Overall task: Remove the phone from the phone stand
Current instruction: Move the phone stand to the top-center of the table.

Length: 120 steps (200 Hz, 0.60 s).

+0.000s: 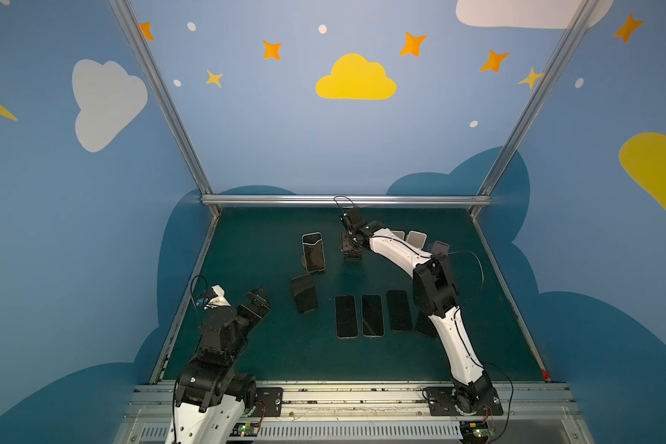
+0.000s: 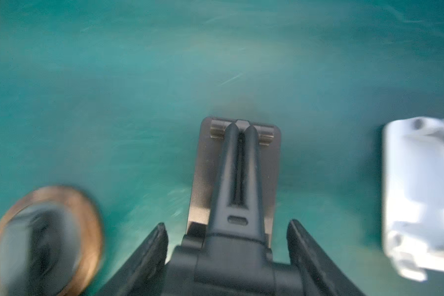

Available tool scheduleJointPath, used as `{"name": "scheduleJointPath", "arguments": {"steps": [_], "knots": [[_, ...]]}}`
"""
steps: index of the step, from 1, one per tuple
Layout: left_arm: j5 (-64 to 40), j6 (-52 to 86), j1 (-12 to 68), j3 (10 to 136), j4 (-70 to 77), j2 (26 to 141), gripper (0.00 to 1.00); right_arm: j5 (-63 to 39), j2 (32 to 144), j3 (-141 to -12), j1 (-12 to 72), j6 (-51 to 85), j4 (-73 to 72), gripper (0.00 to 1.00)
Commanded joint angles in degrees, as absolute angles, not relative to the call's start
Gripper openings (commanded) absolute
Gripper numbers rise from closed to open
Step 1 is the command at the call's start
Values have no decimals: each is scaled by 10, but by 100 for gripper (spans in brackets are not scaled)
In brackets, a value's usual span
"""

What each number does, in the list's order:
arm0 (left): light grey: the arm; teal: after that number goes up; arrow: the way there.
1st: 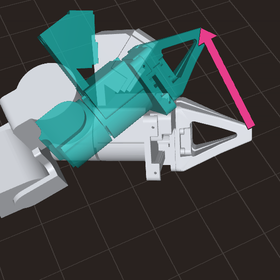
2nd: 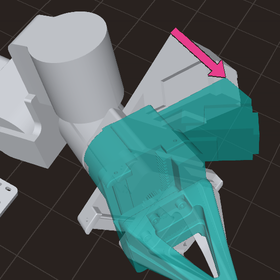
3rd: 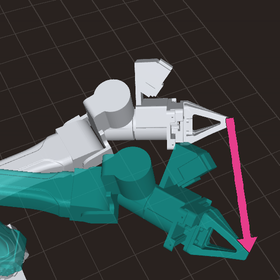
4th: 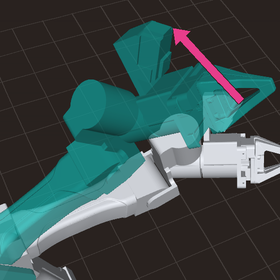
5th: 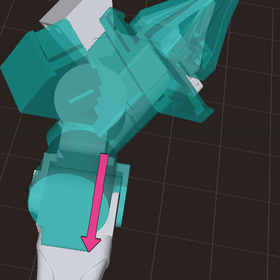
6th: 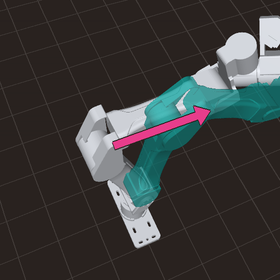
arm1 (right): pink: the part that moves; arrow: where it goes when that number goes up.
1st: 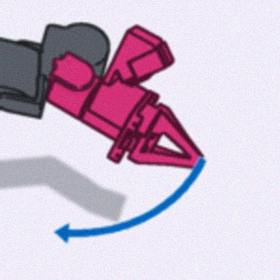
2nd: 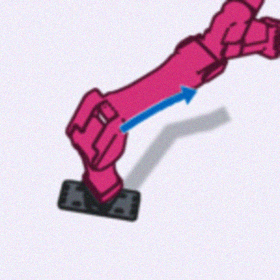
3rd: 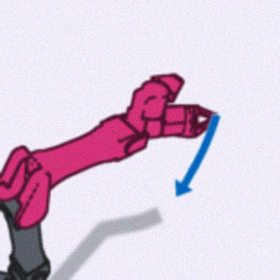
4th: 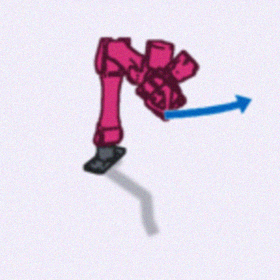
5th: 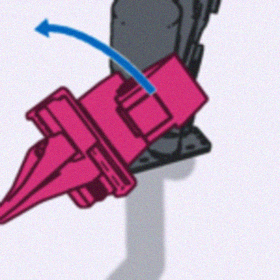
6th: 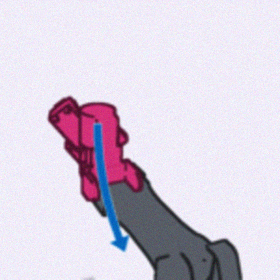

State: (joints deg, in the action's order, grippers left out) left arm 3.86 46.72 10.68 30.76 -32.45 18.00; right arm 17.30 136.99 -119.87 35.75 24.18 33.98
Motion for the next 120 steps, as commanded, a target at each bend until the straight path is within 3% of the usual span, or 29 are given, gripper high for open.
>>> {"name": "scheduleJointPath", "arguments": {"steps": [1, 120], "knots": [[51, 455, 109, 324, -323, 184, 100, 182, 1359, -1208, 314, 246, 320, 62], [54, 450, 109, 329, -319, 192, 100, 145, 1375, -1216, 294, 223, 317, 69]]}}
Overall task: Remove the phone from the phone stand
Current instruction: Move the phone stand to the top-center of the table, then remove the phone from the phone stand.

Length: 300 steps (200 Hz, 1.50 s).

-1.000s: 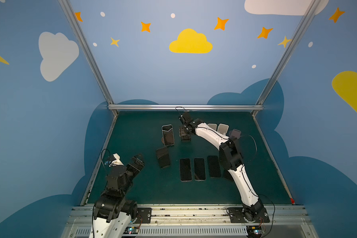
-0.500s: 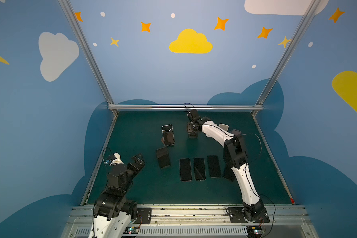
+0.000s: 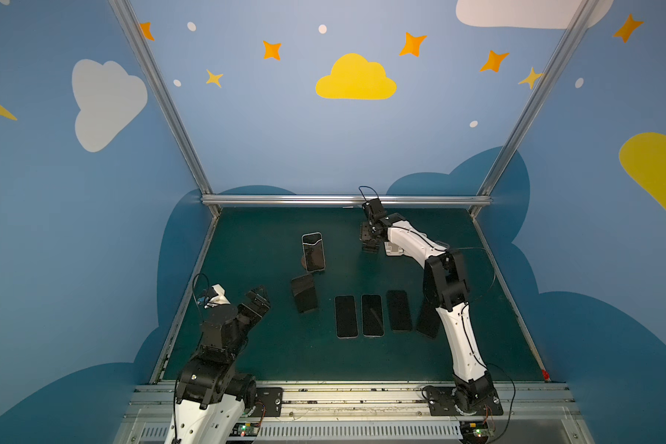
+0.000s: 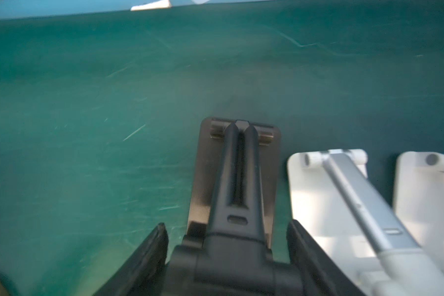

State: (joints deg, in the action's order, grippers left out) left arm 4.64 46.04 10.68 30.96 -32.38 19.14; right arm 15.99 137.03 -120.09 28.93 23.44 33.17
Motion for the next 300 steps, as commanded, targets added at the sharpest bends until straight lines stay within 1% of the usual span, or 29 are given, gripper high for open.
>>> {"name": "scheduleJointPath", "arguments": {"steps": [1, 10, 19, 39, 52, 74, 114, 189, 217, 231, 239, 268, 300], "knots": [[54, 449, 108, 330, -319, 192, 100, 145, 1375, -1216, 294, 223, 317, 69], [54, 450, 108, 330, -320, 192, 100, 142, 1373, -1215, 296, 216, 315, 69], [54, 450, 108, 330, -320, 191, 100, 140, 1373, -1215, 298, 211, 317, 72], [52, 451, 108, 330, -321, 191, 100, 141, 1370, -1214, 303, 216, 334, 82], [52, 452, 108, 327, -320, 190, 100, 146, 1363, -1208, 306, 225, 341, 85], [51, 453, 108, 335, -331, 192, 100, 162, 1345, -1200, 313, 204, 340, 87], [63, 453, 109, 350, -371, 159, 100, 178, 1299, -1225, 311, 216, 387, 89], [60, 448, 108, 371, -367, 166, 100, 193, 1197, -1180, 338, 203, 378, 89], [77, 437, 108, 371, -370, 158, 100, 162, 1142, -1150, 375, 220, 374, 89], [83, 434, 109, 368, -369, 155, 100, 104, 1104, -1111, 397, 228, 352, 89], [85, 435, 108, 364, -367, 154, 100, 92, 1083, -1075, 416, 231, 316, 89], [82, 435, 109, 349, -356, 154, 100, 134, 1035, -967, 501, 210, 204, 89], [85, 429, 109, 343, -351, 154, 100, 157, 1036, -936, 559, 189, 163, 89]]}}
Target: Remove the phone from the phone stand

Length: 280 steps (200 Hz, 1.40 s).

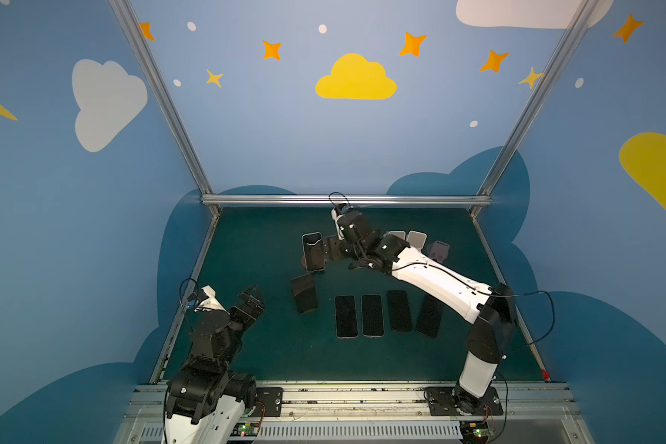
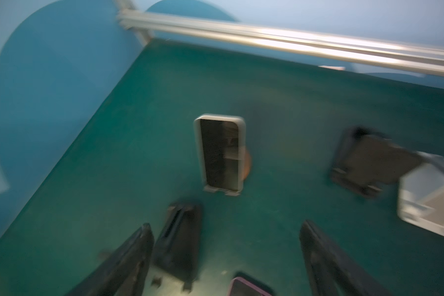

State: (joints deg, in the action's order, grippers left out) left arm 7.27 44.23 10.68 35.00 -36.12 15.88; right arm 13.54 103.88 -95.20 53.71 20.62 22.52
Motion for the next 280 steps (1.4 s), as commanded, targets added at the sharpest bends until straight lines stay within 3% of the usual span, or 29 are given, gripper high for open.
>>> {"name": "scheduleJointPath", "arguments": {"steps": [1, 44, 129, 280], "knots": [[85, 429, 108, 342, -350, 154, 100, 158, 1038, -936, 562, 187, 162, 89], [76, 437, 109, 336, -342, 154, 100, 226, 1077, -942, 619, 200, 181, 89], [75, 435, 108, 338, -349, 147, 100, 257, 1116, -915, 690, 241, 183, 91], [73, 434, 110, 338, -348, 142, 100, 264, 1208, -943, 681, 287, 183, 90]]}}
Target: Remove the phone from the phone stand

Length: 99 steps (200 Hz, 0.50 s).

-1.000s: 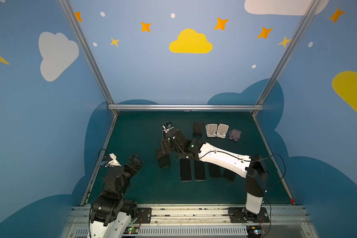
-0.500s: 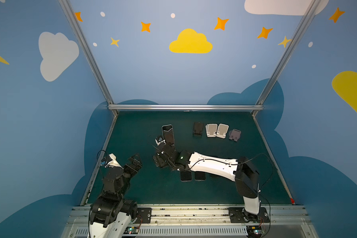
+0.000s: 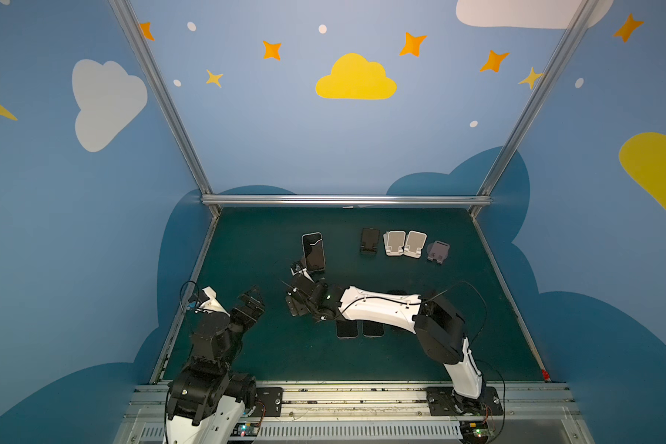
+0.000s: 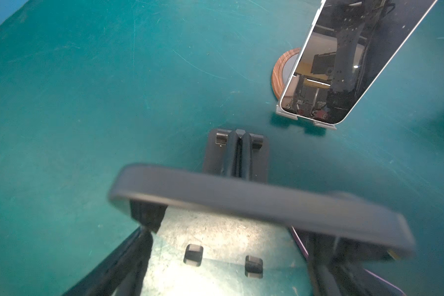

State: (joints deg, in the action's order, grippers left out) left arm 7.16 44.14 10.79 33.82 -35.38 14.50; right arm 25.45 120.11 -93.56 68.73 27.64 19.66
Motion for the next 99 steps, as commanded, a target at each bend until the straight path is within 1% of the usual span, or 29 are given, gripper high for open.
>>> {"name": "scheduleJointPath", "arguments": {"steps": [1, 80, 99], "knots": [[73, 434, 110, 338, -348, 142, 100, 263, 1209, -943, 680, 287, 183, 90], [76, 430, 112, 340, -348, 144, 100, 252, 1233, -951, 678, 290, 176, 84], [76, 429, 112, 339, -347, 144, 100, 256, 1233, -949, 678, 291, 175, 80]]}}
